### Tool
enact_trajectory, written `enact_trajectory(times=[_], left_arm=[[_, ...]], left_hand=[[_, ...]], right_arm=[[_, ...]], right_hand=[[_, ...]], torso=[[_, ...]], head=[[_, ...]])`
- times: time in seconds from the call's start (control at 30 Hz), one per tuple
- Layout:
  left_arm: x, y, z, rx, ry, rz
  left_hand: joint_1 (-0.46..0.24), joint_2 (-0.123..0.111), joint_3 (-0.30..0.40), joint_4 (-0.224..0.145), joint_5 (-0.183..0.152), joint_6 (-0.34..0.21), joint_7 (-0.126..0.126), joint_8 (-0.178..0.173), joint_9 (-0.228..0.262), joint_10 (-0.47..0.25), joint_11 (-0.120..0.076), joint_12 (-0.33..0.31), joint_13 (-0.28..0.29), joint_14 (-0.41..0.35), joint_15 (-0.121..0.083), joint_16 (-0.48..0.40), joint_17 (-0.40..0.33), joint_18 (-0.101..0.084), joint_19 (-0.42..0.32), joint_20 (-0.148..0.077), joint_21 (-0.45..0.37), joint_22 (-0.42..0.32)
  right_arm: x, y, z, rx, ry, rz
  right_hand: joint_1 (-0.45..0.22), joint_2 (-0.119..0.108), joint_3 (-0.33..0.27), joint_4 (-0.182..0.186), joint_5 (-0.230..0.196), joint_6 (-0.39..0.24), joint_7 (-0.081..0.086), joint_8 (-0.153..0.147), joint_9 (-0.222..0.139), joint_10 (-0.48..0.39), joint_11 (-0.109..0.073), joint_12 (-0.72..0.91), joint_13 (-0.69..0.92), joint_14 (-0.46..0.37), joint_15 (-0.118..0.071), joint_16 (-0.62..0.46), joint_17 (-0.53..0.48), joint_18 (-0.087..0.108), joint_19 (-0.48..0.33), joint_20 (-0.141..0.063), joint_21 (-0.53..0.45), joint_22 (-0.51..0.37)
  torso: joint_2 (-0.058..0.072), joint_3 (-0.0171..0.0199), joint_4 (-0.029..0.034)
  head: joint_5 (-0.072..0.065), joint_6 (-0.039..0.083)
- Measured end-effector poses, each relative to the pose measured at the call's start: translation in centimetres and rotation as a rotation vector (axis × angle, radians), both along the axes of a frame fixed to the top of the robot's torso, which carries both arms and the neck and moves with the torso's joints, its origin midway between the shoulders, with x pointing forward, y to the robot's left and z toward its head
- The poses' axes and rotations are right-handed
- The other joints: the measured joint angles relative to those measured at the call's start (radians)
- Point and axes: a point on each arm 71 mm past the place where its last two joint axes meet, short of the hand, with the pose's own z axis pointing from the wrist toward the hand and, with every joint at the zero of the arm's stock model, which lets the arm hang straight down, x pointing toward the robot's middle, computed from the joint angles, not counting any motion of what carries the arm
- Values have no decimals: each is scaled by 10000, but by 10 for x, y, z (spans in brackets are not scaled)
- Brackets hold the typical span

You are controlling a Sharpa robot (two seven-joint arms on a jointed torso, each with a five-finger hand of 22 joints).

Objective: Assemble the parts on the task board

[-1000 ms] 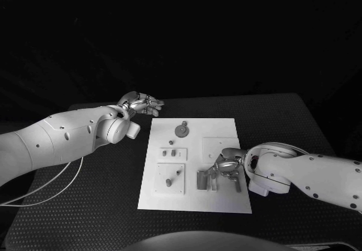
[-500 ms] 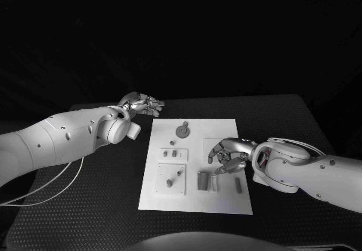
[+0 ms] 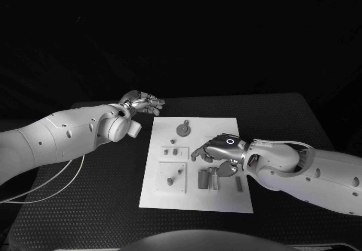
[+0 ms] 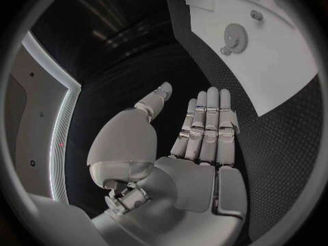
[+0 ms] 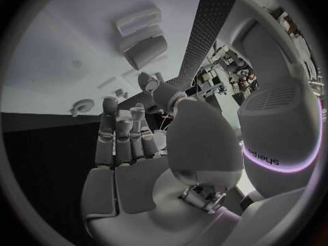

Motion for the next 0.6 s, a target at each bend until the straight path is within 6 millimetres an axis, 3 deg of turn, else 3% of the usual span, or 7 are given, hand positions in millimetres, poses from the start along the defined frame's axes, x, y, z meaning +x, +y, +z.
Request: enact_trajectory(times=[0.23, 0.37, 0.6], left_arm=[[0, 1, -1, 6, 19, -12], [0, 1, -1, 3, 22, -20], [0, 1, -1, 2, 36, -38]], left_hand=[[0, 0, 0, 0, 0, 0, 0, 0, 1, 0, 0, 0, 0, 0, 0, 0, 0, 0, 0, 0, 0, 1], [0, 0, 0, 0, 0, 0, 0, 0, 1, 0, 0, 0, 0, 0, 0, 0, -1, 0, 0, 0, 0, 1], [0, 0, 0, 0, 0, 0, 0, 0, -8, 0, 0, 0, 0, 0, 0, 0, 10, 0, 0, 0, 0, 1]], right_arm=[[-5, 5, -8, -492, -342, 516], [-7, 4, -14, -751, -275, 576], [-11, 5, -22, -1069, -127, 680]], right_hand=[[340, -5, 688, 41, 0, 0, -328, 105, 49, -569, 213, 342, -92, -537, 237, 217, 44, 2, -193, 134, 0, 0], [340, -5, 1035, 24, 0, 1, -358, 226, 104, -758, 296, 711, -164, -720, 316, 514, 44, 2, -263, 204, 241, 0], [340, -5, 1080, -3, 0, -35, -429, 264, 117, -911, 335, 1090, -297, -836, 358, 798, 5, 2, -302, 243, 475, -1]], torso=[[1, -1, 7], [1, -12, 0], [-1, -19, -3]], head=[[22, -70], [22, -89], [28, -140]])
